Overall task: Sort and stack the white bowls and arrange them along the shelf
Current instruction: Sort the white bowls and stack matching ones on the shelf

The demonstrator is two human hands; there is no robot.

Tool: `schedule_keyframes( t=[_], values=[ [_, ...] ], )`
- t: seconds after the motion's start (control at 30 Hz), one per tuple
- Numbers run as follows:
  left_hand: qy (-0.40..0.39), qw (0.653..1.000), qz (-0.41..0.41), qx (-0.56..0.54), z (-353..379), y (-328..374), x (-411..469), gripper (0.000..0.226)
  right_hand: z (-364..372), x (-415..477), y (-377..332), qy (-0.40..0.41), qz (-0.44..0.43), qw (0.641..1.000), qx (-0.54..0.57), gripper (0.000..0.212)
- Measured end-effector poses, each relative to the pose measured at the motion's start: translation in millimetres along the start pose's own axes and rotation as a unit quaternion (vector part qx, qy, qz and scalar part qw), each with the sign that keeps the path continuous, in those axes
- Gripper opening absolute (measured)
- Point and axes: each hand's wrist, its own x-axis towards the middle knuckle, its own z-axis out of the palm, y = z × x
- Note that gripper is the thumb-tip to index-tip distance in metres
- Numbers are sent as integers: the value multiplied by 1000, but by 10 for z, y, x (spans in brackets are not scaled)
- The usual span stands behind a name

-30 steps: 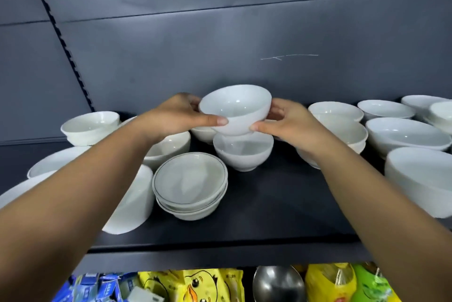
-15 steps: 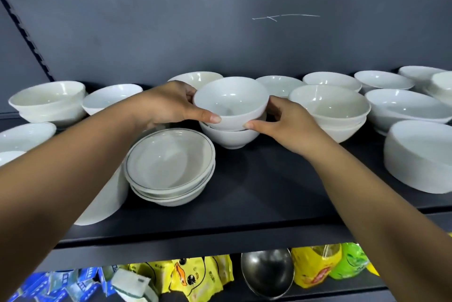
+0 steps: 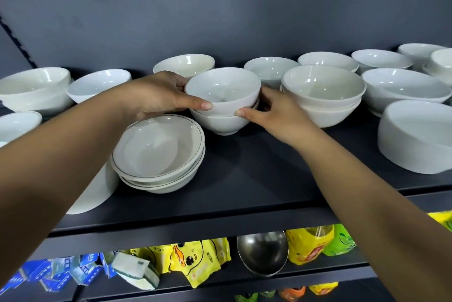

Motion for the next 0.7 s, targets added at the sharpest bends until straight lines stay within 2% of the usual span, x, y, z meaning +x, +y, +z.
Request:
schedule_keyframes(
  t=[0.17, 0.27, 0.43, 0.5, 0.57, 0.7],
  values=[
    [70, 997, -10, 24, 49, 20, -39, 98, 24, -44, -35, 5, 12, 1000, 4, 51],
    [92, 994, -5, 53, 39, 47, -98, 110, 20, -84, -81, 8, 22, 1000, -8, 49],
    [209, 973, 94, 28, 76, 273, -428, 59, -76, -267, -282, 50, 6, 999, -8, 33],
    [250, 959, 128, 37, 74, 325, -655, 42, -93, -383, -450, 75, -12, 997, -12, 40],
    [303, 939, 144, 76, 57, 296, -858, 32, -78, -490, -614, 104, -51, 993, -13, 46],
    [420, 878, 173, 152, 67, 83, -1304, 19, 59, -763, -884, 146, -172, 973, -54, 28]
  ],
)
